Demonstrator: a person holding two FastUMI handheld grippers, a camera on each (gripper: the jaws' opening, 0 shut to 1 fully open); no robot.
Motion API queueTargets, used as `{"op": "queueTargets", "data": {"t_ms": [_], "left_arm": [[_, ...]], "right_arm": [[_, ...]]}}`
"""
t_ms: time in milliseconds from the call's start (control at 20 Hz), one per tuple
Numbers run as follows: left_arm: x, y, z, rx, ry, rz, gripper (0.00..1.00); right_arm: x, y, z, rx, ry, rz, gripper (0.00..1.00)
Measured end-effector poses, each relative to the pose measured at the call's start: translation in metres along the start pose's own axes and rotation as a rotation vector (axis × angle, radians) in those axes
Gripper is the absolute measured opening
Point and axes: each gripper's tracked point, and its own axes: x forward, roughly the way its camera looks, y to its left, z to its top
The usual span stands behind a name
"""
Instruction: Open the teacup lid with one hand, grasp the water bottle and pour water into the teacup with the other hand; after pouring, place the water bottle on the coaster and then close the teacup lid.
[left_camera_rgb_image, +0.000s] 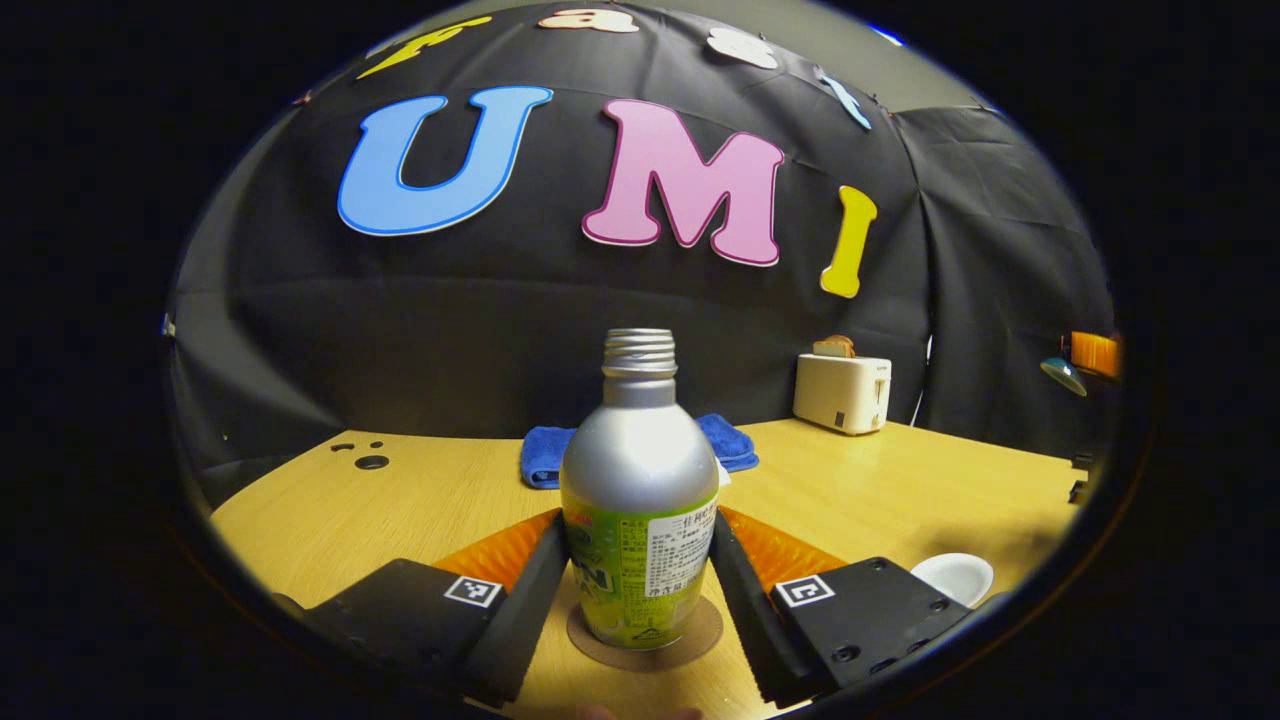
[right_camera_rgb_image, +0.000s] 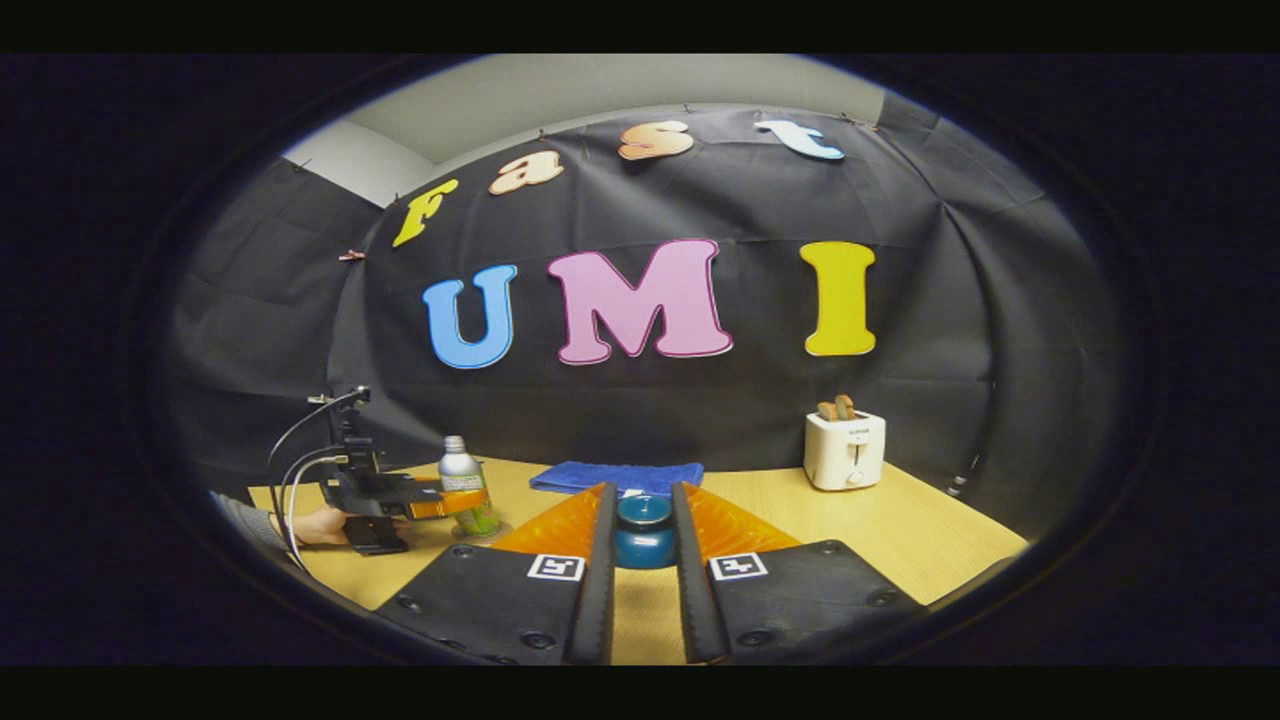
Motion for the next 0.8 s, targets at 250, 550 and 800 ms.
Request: {"op": "queueTargets", "data": {"t_ms": [250,550,800], "left_arm": [[-0.01,0.001,-0.004,-0.008,0.026,0.017,0.98],[-0.07,-0.003,0.005,-0.129,-0.023,0.04,0.98],[-0.104,-0.006,0.027,-0.149,-0.11,0.087,0.95]], "right_arm": [[0.002,0.001,-0.004,0.001,0.007,0.005,0.31],[0.014,0.041,-0.031,0.019,0.063,0.084,0.26],[0.04,0.096,-0.086,0.043,0.184,0.185,0.26]]}}
